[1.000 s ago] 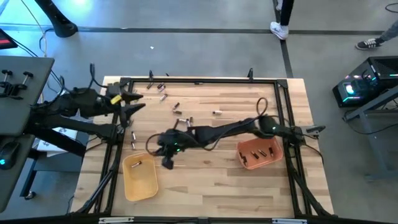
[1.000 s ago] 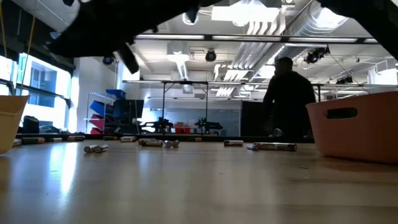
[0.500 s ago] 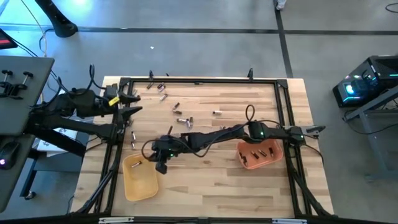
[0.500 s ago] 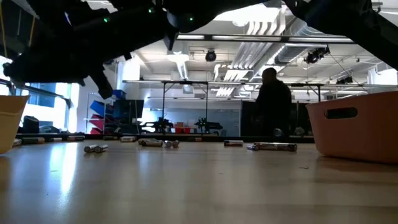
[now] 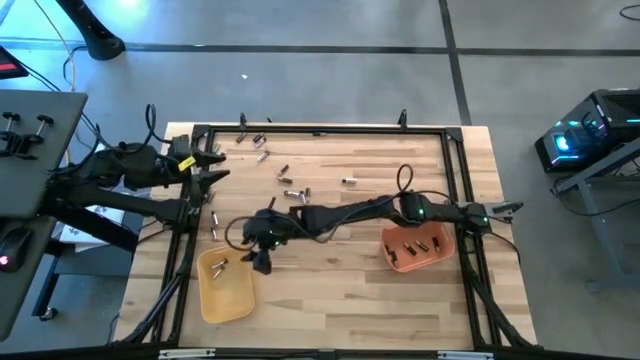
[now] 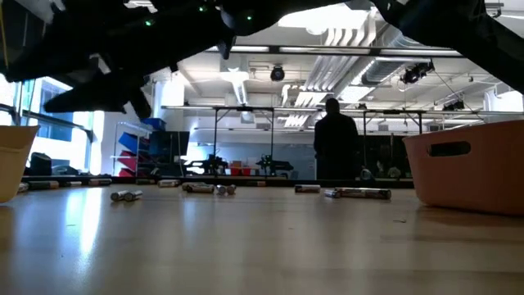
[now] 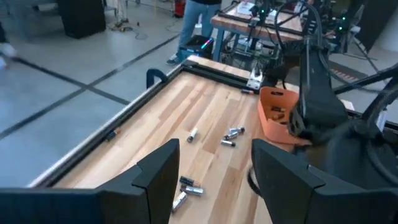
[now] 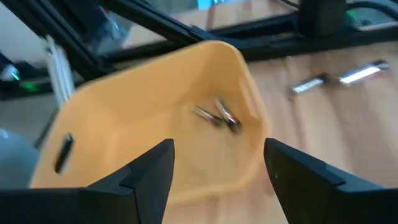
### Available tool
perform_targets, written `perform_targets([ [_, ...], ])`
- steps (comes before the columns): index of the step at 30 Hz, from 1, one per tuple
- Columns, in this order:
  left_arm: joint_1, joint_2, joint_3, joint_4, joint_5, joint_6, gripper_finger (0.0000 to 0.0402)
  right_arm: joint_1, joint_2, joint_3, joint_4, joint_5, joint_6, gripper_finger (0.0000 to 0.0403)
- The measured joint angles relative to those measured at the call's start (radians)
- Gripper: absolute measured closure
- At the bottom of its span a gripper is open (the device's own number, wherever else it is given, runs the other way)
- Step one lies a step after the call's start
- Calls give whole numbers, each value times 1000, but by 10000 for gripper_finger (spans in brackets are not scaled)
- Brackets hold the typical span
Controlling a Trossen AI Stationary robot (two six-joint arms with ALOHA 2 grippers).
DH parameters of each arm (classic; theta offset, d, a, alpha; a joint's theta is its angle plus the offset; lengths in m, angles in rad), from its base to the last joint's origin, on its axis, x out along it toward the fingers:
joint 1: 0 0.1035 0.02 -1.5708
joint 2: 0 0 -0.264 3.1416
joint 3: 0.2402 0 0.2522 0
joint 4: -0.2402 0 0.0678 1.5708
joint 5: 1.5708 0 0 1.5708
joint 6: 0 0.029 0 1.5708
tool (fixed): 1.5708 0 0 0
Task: Sort batteries
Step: Move the yellow bin to the center of the table
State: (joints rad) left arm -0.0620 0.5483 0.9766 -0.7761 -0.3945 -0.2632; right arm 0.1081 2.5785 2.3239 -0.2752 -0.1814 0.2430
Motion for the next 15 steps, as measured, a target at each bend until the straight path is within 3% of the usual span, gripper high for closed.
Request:
perform_targets([
  [5,-1,38,1,-168,51,-136,211,-34,-105,7,-264,-4,-188,167],
  [8,-14,68,0,-226,123,-223,216,-51,-172,5,-427,-7,-302,191],
  [11,-57,98,0,-227,197,-311,244,-74,-233,3,-589,-12,-383,244],
  [15,-191,201,0,-228,257,-383,338,-118,-295,3,-768,-39,-449,351],
])
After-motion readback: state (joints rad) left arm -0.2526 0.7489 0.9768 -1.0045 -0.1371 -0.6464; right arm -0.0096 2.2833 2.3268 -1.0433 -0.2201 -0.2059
